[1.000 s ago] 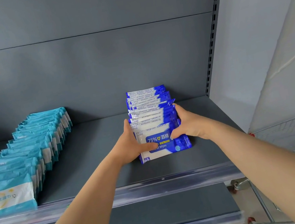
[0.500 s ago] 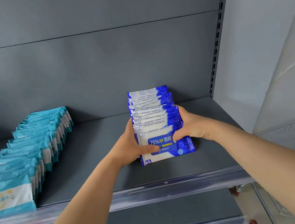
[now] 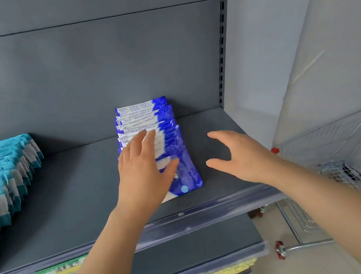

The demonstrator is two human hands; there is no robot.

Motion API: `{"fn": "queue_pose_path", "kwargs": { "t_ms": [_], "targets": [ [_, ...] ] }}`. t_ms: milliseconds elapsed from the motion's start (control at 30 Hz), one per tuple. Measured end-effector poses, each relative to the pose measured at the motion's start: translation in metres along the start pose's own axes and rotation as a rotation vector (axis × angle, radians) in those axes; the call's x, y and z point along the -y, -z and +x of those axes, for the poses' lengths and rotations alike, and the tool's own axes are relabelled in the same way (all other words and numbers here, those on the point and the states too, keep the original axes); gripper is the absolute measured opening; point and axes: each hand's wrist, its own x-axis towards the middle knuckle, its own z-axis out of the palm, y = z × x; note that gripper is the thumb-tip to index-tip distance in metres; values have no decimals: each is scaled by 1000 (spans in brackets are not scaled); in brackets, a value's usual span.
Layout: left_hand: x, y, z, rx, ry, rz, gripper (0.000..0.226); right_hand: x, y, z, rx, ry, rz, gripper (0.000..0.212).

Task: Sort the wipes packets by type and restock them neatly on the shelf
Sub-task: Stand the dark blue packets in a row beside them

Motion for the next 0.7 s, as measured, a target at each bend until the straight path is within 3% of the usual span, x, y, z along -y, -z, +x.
{"fn": "queue_pose_path", "kwargs": {
  "t_ms": [100, 400, 600, 700],
  "targets": [
    [-44, -26, 1, -1, -154, -28, 51, -29, 17, -22, -57, -27, -33, 61],
    [-213, -155, 2, 149, -490, -7, 31, -208, 90, -109, -217, -162, -103, 46],
    [-349, -249, 6, 283, -479, -100, 40, -360, 136, -161, -130, -313, -137, 47],
    [-401, -306, 6, 449, -434, -173, 36, -431, 151, -176, -88, -371, -145, 45]
  ]
}}
